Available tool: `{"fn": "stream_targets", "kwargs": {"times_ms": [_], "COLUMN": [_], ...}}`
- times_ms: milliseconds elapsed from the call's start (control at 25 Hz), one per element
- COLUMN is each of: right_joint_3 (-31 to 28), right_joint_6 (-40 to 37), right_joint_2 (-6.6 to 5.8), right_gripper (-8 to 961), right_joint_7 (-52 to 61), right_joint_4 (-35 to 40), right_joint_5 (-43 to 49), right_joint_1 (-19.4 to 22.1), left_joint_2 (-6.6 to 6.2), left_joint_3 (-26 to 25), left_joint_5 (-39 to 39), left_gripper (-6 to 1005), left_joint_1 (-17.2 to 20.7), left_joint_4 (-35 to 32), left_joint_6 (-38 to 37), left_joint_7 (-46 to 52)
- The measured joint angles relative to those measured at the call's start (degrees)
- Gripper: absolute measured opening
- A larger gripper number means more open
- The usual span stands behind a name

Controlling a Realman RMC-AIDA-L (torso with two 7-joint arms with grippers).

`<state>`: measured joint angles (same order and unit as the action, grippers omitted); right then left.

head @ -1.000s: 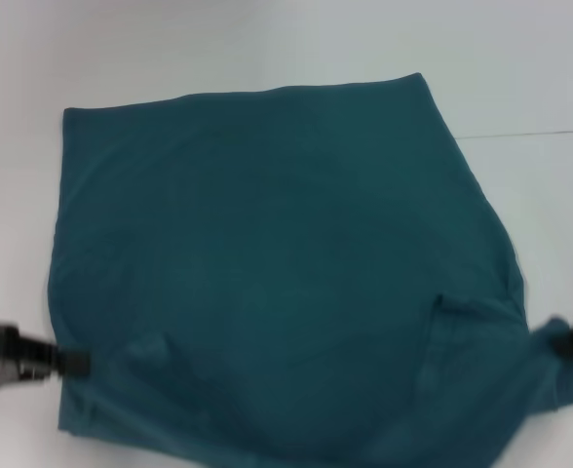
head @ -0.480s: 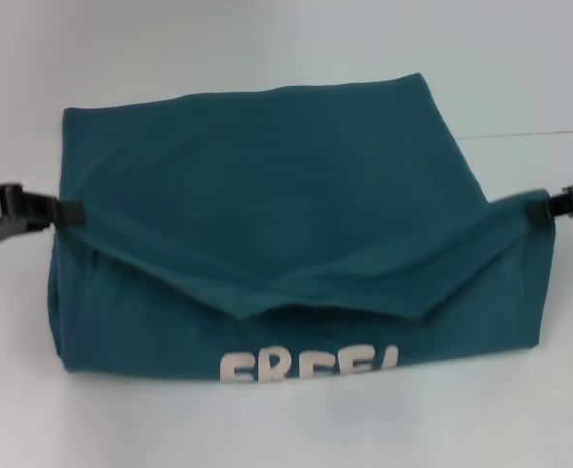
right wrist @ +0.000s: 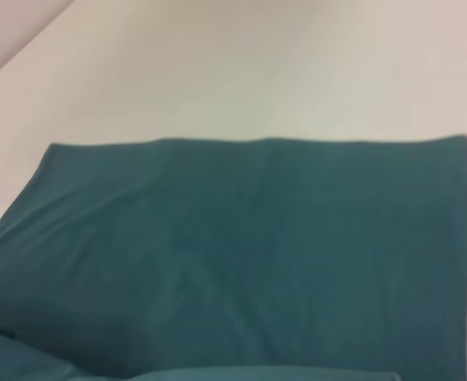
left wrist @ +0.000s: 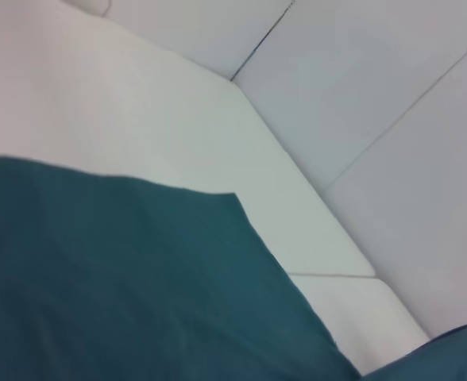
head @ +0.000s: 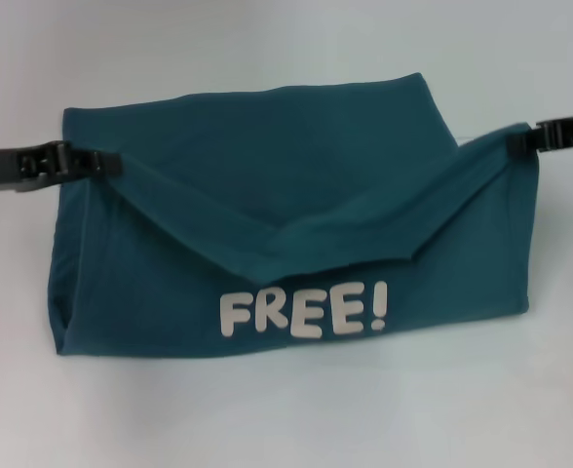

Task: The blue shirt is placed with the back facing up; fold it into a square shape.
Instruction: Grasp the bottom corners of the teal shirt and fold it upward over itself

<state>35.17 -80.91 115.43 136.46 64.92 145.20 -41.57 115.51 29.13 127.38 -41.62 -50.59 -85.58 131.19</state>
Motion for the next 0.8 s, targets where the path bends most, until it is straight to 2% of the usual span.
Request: {"fn": "stream_targets", "kwargs": {"times_ms": [480,600,800], "right_joint_3": [5.8,7.7,9.8], "right_joint_6": [16.5,20.3,25.7], "right_joint_2": [2.42,2.63,2.71], "right_gripper": [58,58,59], "right_joint_7": [2.9,3.4,4.2], "right_joint_4": [-1.7,-3.7,-7.7], "right_joint_5": [0.0,0.0,0.0], "right_joint_1": [-1.1,-1.3,-1.6], "left_joint_2": [1.25,1.73,1.81], "left_joint_3": [8.2,10.1,13.8], "left_joint_5": [-0.3,-0.2,0.1], "left_gripper": [23,23,24], "left_joint_1": [-1.5,-1.6,-1.9], "left_joint_4": [-0.2,-0.2,0.7], "left_joint_6": [15.8,19.7,25.4], "left_joint_7": [-2.8,-3.6,-3.7]}}
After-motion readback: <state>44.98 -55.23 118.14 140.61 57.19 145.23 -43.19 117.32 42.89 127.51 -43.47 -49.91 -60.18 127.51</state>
